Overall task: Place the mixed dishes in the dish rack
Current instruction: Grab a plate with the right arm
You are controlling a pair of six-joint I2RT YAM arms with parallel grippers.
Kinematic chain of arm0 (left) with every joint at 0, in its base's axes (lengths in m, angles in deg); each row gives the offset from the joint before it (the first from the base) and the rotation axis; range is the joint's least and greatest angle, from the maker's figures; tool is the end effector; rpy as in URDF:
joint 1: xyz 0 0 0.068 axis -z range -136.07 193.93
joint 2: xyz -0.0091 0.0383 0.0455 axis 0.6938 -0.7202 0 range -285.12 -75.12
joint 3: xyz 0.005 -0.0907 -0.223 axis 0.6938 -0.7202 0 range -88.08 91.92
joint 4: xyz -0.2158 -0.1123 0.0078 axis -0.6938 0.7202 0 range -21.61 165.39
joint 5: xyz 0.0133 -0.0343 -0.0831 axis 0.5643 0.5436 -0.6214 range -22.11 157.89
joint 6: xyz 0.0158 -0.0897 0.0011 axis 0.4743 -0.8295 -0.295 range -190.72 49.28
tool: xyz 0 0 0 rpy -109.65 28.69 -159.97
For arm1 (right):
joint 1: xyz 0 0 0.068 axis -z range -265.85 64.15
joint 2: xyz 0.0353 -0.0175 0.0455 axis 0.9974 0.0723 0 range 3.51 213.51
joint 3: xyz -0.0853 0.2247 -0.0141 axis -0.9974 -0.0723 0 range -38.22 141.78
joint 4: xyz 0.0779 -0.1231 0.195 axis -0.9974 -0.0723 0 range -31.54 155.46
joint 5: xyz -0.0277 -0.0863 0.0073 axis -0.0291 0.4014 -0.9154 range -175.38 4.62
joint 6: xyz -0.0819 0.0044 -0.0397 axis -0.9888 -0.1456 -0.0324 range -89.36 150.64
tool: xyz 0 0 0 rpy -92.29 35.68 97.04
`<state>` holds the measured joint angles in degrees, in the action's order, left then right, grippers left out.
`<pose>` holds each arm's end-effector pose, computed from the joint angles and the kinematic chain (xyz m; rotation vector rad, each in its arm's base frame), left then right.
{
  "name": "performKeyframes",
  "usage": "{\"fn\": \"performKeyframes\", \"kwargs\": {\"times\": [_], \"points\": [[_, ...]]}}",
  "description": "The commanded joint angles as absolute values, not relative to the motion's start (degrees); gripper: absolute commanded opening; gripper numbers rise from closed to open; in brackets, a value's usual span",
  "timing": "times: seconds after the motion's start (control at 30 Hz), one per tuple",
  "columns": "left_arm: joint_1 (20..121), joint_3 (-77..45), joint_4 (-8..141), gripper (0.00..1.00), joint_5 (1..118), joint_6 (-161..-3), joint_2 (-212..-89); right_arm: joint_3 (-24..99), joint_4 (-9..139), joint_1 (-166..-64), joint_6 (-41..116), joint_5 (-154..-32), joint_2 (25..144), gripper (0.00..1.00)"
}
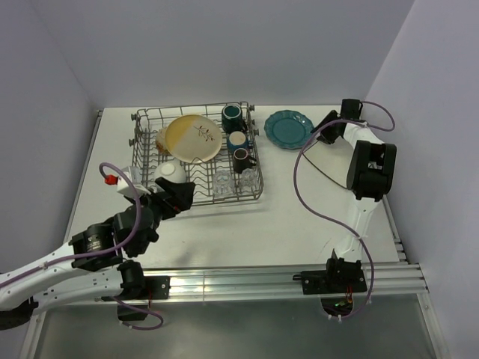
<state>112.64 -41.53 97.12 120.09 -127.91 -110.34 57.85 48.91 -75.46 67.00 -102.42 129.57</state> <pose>0.1179 -0.1249 0.3127 -0.4399 1.7608 -0.7366 0.4822 -0.0641 0.1289 0.8235 2.2671 0.5672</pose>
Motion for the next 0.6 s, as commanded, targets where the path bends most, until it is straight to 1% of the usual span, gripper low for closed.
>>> {"fn": "performKeyframes", "kwargs": {"times": [0.0,0.13,0.37,0.57], "points": [[110.7,-39.0,92.8,0.99,118.7,-124.7,-110.4,61.0,50.4,-75.3,67.6,-103.9,131.4,0.48],[108.2,-38.5,91.3,0.99,116.0,-122.8,-112.3,61.4,50.1,-75.4,68.4,-105.0,133.1,0.47],[100.6,-37.5,88.0,0.99,105.5,-119.6,-116.3,61.5,50.3,-75.5,70.2,-106.5,134.8,0.46],[96.0,-36.6,86.7,0.99,100.3,-118.6,-119.0,62.7,51.0,-76.2,71.9,-108.8,137.3,0.44]]}}
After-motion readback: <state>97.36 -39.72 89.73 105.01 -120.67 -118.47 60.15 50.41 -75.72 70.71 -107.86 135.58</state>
